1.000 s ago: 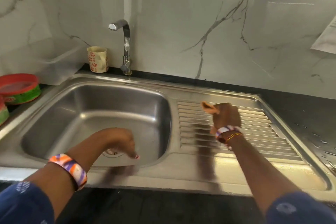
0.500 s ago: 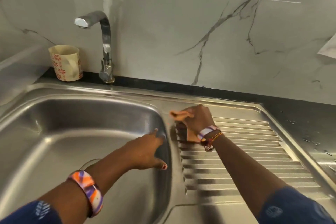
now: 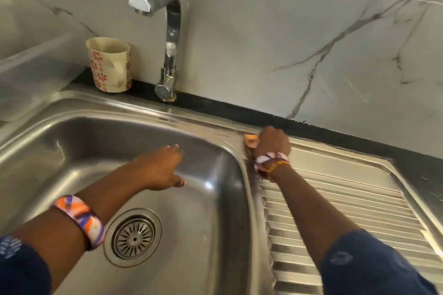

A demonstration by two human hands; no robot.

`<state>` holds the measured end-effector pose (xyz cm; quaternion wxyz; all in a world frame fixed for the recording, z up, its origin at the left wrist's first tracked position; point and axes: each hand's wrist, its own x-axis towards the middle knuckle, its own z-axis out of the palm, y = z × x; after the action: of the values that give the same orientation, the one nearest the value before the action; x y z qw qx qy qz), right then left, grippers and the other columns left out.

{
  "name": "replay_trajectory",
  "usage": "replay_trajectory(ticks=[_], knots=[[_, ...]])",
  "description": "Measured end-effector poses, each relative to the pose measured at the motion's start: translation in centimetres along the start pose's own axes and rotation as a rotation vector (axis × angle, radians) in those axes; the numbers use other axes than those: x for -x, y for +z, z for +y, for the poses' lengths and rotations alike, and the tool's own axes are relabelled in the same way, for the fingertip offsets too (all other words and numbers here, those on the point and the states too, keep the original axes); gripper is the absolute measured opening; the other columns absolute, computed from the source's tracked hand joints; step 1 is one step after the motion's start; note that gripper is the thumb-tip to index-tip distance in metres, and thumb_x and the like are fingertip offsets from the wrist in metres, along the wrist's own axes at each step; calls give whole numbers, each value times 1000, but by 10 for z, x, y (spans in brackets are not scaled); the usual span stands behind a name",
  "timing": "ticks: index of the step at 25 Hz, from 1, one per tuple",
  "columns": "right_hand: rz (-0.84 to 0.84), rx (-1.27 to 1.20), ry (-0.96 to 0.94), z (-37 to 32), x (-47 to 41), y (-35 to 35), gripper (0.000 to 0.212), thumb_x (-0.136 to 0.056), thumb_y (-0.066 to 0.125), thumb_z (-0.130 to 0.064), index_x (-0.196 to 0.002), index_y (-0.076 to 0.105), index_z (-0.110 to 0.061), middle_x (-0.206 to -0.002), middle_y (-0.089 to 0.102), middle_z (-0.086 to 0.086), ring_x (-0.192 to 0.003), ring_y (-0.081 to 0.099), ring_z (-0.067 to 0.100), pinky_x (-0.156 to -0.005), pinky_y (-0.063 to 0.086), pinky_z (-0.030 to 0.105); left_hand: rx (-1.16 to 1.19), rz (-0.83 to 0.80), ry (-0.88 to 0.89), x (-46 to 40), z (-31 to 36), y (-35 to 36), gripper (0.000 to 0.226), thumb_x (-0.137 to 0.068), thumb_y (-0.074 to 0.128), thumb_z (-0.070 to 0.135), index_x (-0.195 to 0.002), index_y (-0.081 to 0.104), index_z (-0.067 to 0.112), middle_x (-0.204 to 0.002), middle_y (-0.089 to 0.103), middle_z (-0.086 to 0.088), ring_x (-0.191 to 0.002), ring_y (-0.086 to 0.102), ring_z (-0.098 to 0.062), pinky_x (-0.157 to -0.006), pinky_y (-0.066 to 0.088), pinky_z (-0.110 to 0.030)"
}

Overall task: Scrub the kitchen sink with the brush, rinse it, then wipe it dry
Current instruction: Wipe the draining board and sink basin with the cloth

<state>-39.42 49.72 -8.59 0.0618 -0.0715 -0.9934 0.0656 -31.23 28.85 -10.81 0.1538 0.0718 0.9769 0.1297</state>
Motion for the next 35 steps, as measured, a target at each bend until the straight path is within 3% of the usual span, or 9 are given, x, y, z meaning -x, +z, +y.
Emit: replay_trajectory(ticks=[5, 9, 12, 15, 20, 24, 27, 31, 35], knots=[[-28, -9, -109, -70, 2, 18, 22, -85, 54, -6, -103, 67, -8, -107, 68, 14, -104, 63, 34, -83, 50, 36, -6, -5, -109, 8, -35, -2, 76, -92, 55, 41, -151, 14, 14, -160, 5, -3, -146, 13, -20, -117, 21, -32], [-71, -154, -390, -83, 26, 15, 33, -80, 54, -2, -103, 73, -16, -105, 71, 10, -103, 65, 29, -85, 51, 31, -2, 4, -132, 27, -45, -6, 77, -92, 55, 42, -151, 16, 15, -159, 6, -3, -146, 14, -19, -117, 22, -32], [89, -153, -131, -61, 10, 5, 32, -81, 58, -5, -109, 69, -16, -112, 68, 12, -108, 62, 31, -89, 50, 35, 7, 64, -137, 49, -62, -12, 78, -91, 54, 44, -152, 14, 17, -160, 3, -1, -147, 11, -17, -118, 21, -32], [30, 22, 100, -43, -4, 8, 24, -93, 51, -15, -112, 64, -7, -117, 64, 15, -112, 58, 35, -90, 47, 37, -17, 95, -200, 77, -90, -11, 77, -93, 51, 46, -152, 10, 18, -160, 0, -2, -147, 8, -15, -116, 16, -26], [-11, 14, -313, -107, 9, 23, 29, -88, 51, -8, -107, 71, -16, -106, 71, 9, -105, 65, 24, -90, 49, 30, -18, 150, -277, 117, -107, -11, 74, -94, 49, 46, -151, 11, 19, -160, 2, -2, -147, 11, -14, -115, 16, -23], [-347, -409, -759, -144, 62, 11, 29, -82, 58, 1, -104, 73, -9, -103, 73, 10, -95, 67, 16, -76, 49, 13, -2, 253, -313, 146, -95, -13, 72, -92, 53, 44, -151, 19, 20, -159, 13, 3, -145, 16, -13, -115, 20, -25], [-487, -536, -869, -146, 106, -3, 36, -81, 54, 8, -108, 71, -8, -107, 71, 7, -95, 64, 8, -72, 42, -1, 50, 392, -475, 175, -79, -2, 63, -92, 54, 41, -146, 32, 18, -154, 28, -4, -140, 30, -20, -111, 32, -33], [-559, -552, -997, -97, 134, -34, 42, -75, 48, 15, -103, 72, -4, -105, 72, 9, -96, 66, 5, -87, 48, 11, 148, 632, -726, 219, -56, 22, 42, -90, 58, 32, -125, 51, 9, -133, 47, -14, -119, 51, -36, -84, 47, -43], [-701, -604, -960, -30, 185, -53, 50, -73, 43, 24, -102, 70, -6, -105, 70, 11, -90, 64, -10, -85, 45, 3, 155, 690, -793, 256, -46, 58, 43, -91, 56, 29, -124, 49, 2, -137, 42, -20, -127, 40, -39, -96, 43, -50]])
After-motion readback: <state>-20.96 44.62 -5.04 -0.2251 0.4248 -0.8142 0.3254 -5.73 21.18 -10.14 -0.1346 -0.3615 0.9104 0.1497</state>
